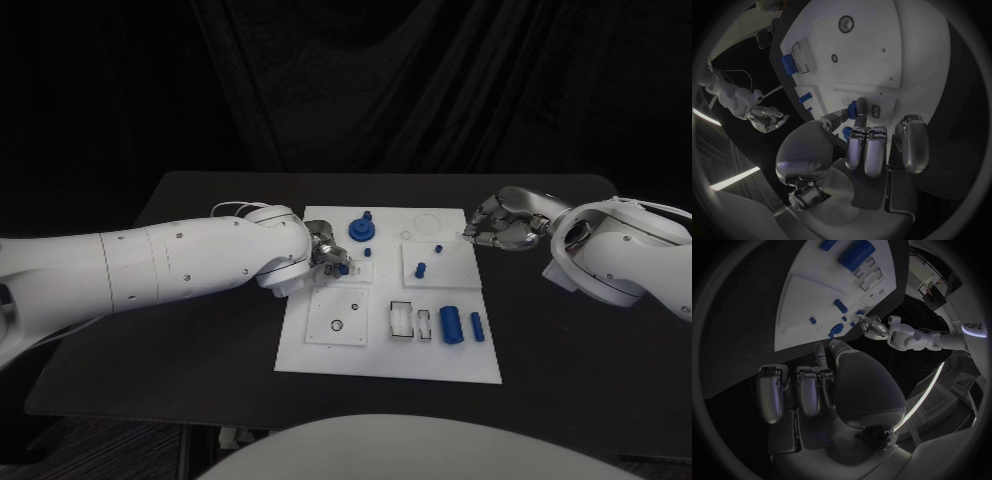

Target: Assemble the parts on the task board

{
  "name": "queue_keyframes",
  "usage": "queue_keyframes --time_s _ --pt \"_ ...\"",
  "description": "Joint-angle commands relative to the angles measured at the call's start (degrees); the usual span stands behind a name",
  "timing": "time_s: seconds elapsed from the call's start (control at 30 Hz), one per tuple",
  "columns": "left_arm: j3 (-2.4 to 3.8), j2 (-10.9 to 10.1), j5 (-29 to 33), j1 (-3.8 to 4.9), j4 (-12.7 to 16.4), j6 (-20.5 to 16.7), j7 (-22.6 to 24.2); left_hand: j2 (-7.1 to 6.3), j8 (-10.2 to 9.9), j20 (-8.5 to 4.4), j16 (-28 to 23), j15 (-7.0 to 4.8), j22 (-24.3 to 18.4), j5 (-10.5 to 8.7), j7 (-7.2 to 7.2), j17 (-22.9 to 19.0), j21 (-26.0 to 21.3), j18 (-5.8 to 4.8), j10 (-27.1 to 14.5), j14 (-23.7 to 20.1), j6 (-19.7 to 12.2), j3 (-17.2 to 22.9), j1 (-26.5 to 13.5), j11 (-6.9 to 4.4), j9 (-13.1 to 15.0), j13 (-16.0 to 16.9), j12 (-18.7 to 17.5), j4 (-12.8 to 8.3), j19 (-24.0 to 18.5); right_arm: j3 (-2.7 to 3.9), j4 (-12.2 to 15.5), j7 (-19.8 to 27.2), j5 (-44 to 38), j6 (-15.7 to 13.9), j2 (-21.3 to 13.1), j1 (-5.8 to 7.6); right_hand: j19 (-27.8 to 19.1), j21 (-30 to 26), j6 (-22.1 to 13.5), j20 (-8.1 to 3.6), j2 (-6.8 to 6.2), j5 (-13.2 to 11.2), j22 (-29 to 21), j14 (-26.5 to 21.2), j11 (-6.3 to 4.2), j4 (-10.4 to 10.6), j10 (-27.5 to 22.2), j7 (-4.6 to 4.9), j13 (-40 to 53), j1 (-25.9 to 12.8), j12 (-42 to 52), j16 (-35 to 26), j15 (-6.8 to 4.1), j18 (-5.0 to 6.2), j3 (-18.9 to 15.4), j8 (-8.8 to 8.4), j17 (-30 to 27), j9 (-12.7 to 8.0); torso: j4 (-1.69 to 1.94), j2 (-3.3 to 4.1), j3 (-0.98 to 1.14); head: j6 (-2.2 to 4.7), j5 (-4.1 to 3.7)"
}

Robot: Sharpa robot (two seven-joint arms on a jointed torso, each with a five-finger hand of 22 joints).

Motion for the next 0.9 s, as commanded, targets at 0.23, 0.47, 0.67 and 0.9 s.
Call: queue_keyframes --time_s 0.23,0.47,0.67,0.9 --pt "-0.15 -0.1 0.2 -0.63 0.0 3.4 0.2 -0.34 -1.9 0.66 0.2 0.83 10.0 -8.02 0.89 15.1 -2.7 1.05 6.0 5.8 -1.5 -2.5 -4.6 0.95 -0.8 15.1 0.1 -0.1 -0.4 0.03 0.0 -1.5 -0.1 1.1 0.0 -0.19 4.4 -0.4 0.1 0.36 -0.2 0.3 14.0 5.9 0.18 -0.1 6.1 -0.02 15.1 0.5 -0.1 0.1 0.3 -0.15 0.4 0.05 14.9 -0.1 -0.01 -0.01 0.0 -0.01 0.1" --pt "-0.15 -0.2 0.0 -0.77 -0.2 3.9 0.0 -0.22 -2.8 1.24 0.2 1.46 9.8 -9.99 1.58 15.1 -3.8 1.24 6.0 5.8 -2.4 -4.5 -6.9 1.62 -0.9 15.1 0.1 0.6 -0.8 0.03 -0.1 -1.7 -0.1 1.4 -0.1 -0.22 4.4 -0.4 0.1 0.36 -0.28 0.5 14.0 5.9 0.18 -0.1 6.1 -0.03 15.1 0.6 -0.1 0.1 0.3 -0.16 0.4 0.04 14.9 -0.1 0.0 0.0 0.0 -0.01 0.13" --pt "-0.15 -0.3 -1.9 -0.84 -0.2 3.6 -0.2 -0.35 -2.8 1.38 0.2 1.53 9.8 -10.01 1.61 15.1 -3.8 1.26 6.0 5.8 -2.2 -6.1 -8.3 1.69 -0.7 15.1 0.1 1.3 -0.8 0.03 -0.1 -1.8 -0.1 1.6 -0.1 -0.23 4.4 -0.4 0.1 0.36 -0.32 0.6 14.1 5.9 0.18 -0.1 6.1 -0.02 15.1 0.6 -0.1 0.1 0.3 -0.16 0.4 0.03 14.9 -0.1 0.0 -0.04 0.01 -0.01 0.21" --pt "-0.15 -0.5 -2.5 -0.87 -0.2 2.8 -0.3 -0.1 -2.6 1.42 0.2 1.53 9.9 -8.0 1.66 15.1 -3.6 1.19 6.0 5.8 -2.7 -8.0 -9.3 1.65 0.3 15.1 0.1 2.6 -0.6 0.03 0.0 -1.9 -0.1 1.8 -0.1 -0.25 4.4 -0.4 0.1 0.36 -0.37 0.7 14.1 5.9 0.18 -0.2 6.1 -0.02 15.1 0.7 -0.1 0.1 0.3 -0.16 0.4 0.02 14.9 -0.1 0.01 0.0 0.0 -0.01 0.34"
